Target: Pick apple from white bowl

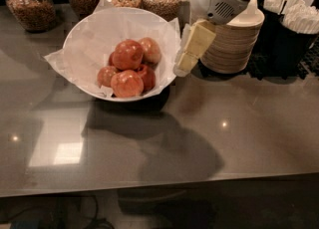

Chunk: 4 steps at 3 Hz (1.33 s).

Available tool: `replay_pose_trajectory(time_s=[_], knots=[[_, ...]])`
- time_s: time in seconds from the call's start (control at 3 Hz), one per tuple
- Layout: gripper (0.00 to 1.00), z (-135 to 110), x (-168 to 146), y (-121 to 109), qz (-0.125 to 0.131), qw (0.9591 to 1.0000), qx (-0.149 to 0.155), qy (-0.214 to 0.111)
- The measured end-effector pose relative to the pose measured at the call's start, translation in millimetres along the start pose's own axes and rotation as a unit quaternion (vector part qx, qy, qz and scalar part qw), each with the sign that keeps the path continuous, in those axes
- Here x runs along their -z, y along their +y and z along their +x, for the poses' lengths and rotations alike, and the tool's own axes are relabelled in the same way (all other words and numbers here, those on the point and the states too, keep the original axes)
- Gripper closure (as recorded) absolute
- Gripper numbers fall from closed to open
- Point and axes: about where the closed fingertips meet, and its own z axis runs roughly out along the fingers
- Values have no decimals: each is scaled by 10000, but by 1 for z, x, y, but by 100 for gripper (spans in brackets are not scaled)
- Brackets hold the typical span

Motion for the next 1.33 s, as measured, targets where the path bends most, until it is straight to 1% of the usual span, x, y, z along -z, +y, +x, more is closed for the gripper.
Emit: replay_pose_trajectory(time_s=[0.33,0.67,1.0,1.33], knots=[[0,-39,-44,-18,-360,9961,224,-780],[0,-40,-48,-23,-379,9954,209,-854],[0,-40,-46,-21,-317,9951,209,-909],[0,-41,-66,-24,-330,9881,53,-1503]])
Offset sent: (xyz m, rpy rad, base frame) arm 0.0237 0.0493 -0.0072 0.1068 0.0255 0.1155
